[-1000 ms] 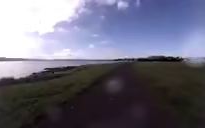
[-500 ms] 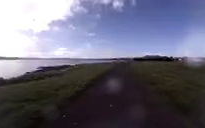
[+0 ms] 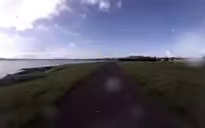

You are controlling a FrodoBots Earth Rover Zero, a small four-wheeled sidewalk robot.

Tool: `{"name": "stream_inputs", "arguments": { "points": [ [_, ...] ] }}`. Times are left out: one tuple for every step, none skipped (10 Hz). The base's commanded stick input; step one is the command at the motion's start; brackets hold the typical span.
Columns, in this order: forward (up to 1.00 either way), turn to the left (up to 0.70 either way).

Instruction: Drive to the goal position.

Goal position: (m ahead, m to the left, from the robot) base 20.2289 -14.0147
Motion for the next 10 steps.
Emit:
{"name": "stream_inputs", "arguments": {
  "points": [
    [0.50,0.00],
    [0.50,0.00],
    [0.50,0.00],
    [0.50,0.00],
    [0.50,0.00],
    [0.50,0.00],
    [0.50,0.00],
    [0.50,0.00],
    [0.50,0.00],
    [0.50,0.00]
  ]
}}
